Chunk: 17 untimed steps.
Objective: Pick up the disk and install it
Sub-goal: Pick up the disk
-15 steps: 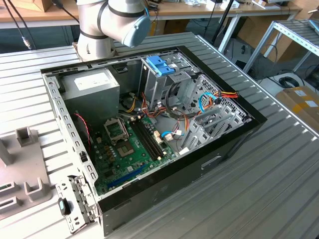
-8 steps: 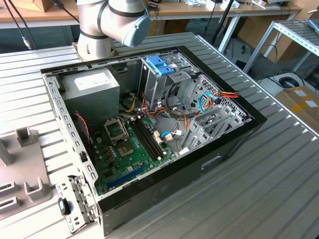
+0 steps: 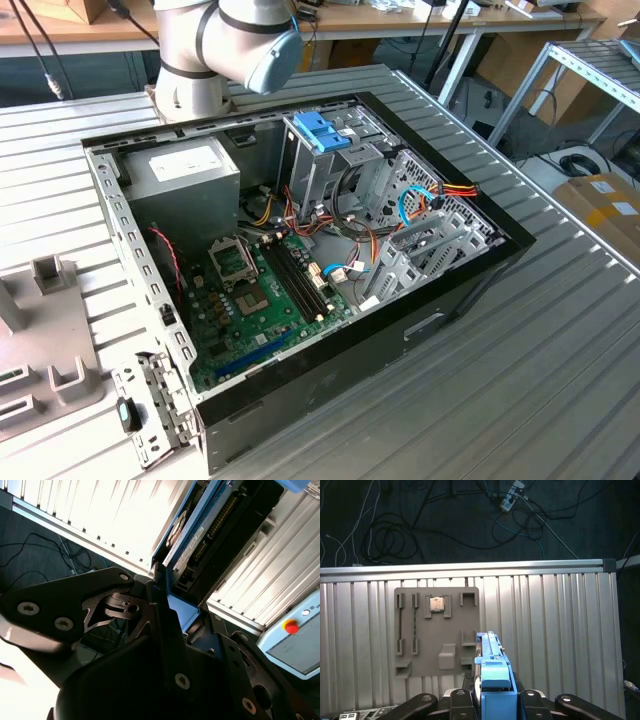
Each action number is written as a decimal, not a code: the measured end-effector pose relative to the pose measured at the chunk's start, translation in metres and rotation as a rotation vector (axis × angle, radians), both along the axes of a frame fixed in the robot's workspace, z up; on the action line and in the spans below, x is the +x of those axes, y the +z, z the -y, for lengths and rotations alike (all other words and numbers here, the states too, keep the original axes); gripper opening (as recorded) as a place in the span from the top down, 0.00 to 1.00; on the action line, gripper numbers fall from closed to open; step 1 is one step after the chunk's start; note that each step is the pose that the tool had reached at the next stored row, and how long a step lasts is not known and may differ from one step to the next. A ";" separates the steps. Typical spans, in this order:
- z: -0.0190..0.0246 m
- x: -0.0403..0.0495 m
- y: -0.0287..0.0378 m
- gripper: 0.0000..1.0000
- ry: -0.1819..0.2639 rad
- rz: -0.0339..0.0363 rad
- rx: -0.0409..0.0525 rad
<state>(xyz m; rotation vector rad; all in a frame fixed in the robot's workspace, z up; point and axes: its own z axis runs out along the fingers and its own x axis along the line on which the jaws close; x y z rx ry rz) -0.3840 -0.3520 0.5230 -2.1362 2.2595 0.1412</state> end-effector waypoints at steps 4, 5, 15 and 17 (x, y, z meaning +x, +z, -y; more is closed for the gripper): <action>0.0000 0.0036 0.0000 0.63 0.000 0.0000 0.0000; 0.0000 0.0046 0.0000 0.63 0.000 -0.0001 0.0000; 0.0000 0.0123 0.0000 0.63 0.000 0.0000 0.0000; 0.0000 0.0136 0.0000 0.63 0.000 0.0001 0.0000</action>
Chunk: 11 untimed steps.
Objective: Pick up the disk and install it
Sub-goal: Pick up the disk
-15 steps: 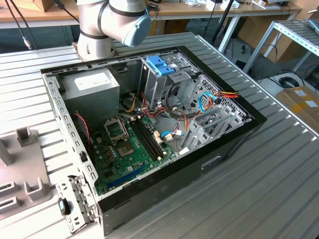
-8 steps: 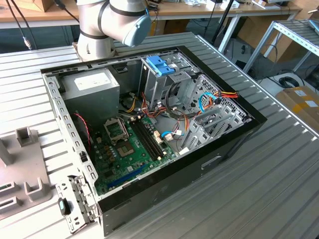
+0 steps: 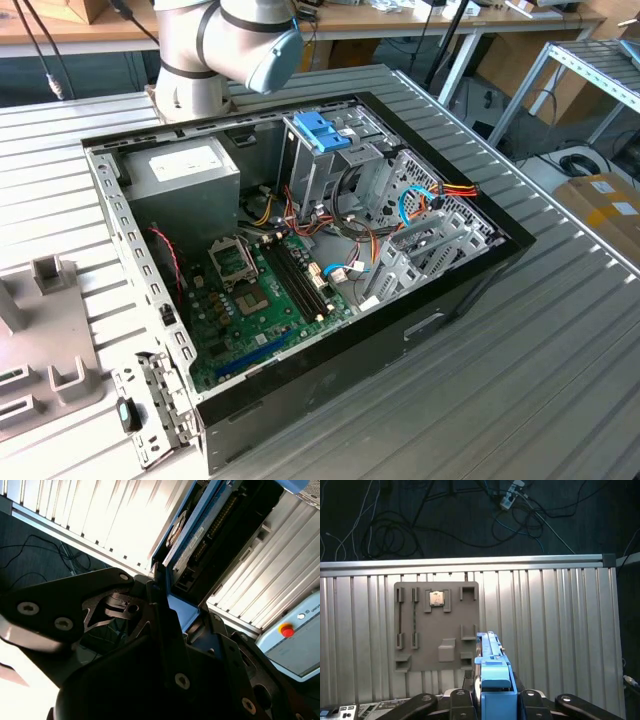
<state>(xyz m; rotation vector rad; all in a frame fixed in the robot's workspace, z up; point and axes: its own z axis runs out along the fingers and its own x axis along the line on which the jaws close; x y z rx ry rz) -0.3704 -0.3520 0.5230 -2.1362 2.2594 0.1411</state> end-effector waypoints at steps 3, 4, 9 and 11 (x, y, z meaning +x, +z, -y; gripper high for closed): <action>0.0000 0.0021 0.0001 0.63 0.000 -0.0001 -0.0001; 0.0000 0.0031 0.0000 0.63 0.000 -0.0001 -0.0001; 0.0000 0.0074 0.0001 0.63 0.000 -0.0001 0.0000; 0.0000 0.0099 0.0001 0.63 0.000 -0.0001 0.0000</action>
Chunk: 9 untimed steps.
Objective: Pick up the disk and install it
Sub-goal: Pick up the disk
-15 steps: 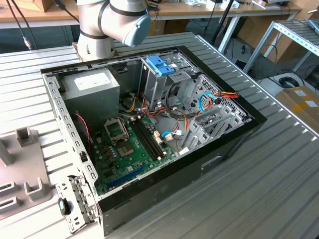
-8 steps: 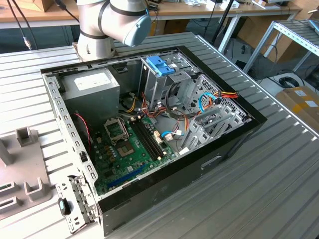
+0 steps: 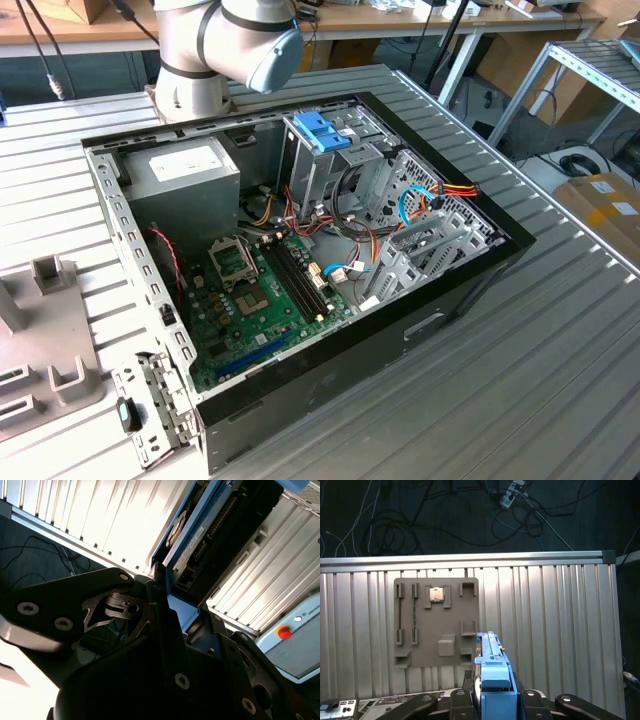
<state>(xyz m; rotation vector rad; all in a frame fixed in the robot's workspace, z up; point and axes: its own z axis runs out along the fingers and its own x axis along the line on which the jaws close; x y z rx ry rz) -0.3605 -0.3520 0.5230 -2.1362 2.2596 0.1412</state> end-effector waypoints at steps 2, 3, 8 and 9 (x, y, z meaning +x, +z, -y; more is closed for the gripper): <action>0.0000 0.0027 0.0000 0.63 0.000 0.0001 0.0000; 0.0000 0.0033 0.0000 0.63 0.000 0.0000 0.0000; 0.0000 0.0077 0.0000 0.63 0.000 0.0000 0.0000; 0.0000 0.0086 0.0000 0.63 0.000 0.0001 0.0000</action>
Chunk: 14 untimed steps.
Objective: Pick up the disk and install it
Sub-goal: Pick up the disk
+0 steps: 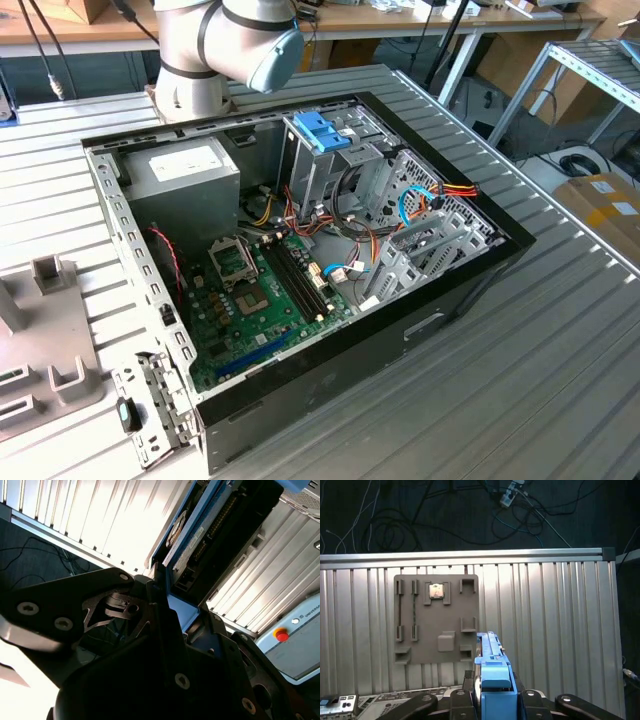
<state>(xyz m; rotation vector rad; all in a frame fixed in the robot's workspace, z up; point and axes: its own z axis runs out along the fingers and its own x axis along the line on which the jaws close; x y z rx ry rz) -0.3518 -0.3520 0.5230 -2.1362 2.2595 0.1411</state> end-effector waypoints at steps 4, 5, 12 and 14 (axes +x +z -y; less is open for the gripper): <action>0.0000 0.0038 0.0000 0.63 0.000 0.0000 0.0000; 0.0000 0.0054 0.0000 0.63 0.000 0.0000 0.0000; 0.0000 0.0136 0.0000 0.63 0.000 0.0000 0.0000; 0.0000 0.0153 0.0000 0.63 0.000 0.0000 0.0000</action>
